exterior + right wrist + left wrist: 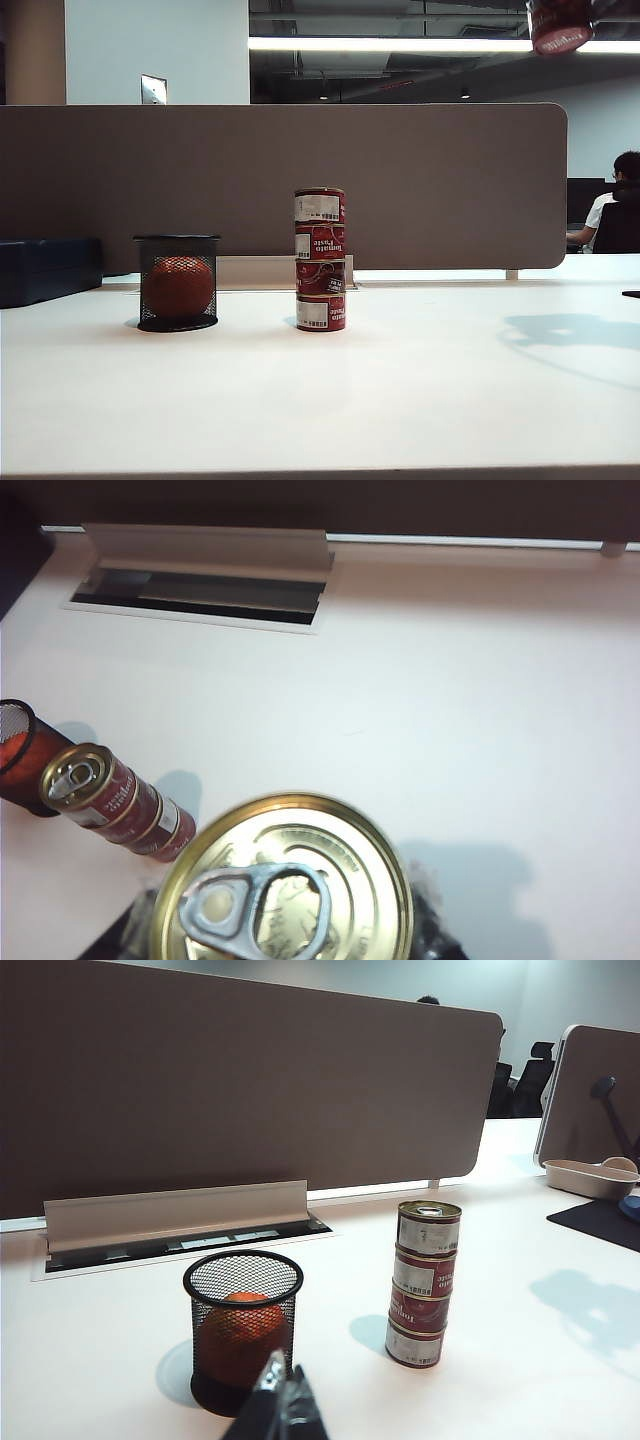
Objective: Take a can of tomato sauce from the stacked ones and place it on the table.
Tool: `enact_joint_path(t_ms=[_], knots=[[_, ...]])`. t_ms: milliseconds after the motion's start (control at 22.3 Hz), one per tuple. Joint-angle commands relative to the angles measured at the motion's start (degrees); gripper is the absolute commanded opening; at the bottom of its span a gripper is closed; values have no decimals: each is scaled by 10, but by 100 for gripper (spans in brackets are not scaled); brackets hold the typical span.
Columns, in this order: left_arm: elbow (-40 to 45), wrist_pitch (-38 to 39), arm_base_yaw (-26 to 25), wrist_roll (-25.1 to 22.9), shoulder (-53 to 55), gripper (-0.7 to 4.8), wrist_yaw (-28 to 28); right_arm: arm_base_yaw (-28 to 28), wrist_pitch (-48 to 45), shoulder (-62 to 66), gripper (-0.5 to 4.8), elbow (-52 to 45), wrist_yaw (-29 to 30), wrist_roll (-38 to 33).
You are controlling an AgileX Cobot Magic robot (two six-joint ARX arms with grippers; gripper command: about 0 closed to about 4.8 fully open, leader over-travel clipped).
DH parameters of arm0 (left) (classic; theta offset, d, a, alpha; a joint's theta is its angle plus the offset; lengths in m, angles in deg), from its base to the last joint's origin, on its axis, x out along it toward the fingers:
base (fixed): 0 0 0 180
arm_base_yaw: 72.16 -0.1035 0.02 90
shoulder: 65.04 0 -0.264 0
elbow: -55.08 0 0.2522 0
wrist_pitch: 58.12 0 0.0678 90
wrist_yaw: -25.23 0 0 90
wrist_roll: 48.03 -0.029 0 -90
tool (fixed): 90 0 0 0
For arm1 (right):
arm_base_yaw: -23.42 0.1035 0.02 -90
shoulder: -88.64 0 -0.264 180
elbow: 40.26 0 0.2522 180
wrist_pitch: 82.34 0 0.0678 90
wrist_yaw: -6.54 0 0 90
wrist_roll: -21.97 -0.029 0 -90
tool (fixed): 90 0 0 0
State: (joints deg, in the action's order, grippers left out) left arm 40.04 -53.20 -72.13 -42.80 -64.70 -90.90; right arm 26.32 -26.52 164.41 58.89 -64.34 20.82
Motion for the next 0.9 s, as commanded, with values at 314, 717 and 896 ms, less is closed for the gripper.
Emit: enact_joint_path(t_ms=[314,717,896], knots=[[-3,-7,-1,2,0,-6,0,0,8,-5,251,-2,3,2],[-3,-8,-1,2,0,-6,0,-9,32,-21,251,-2,1,17],[-3,-12,-1,2,0,-6,0,-34,51,-39,251,-11,2,28]])
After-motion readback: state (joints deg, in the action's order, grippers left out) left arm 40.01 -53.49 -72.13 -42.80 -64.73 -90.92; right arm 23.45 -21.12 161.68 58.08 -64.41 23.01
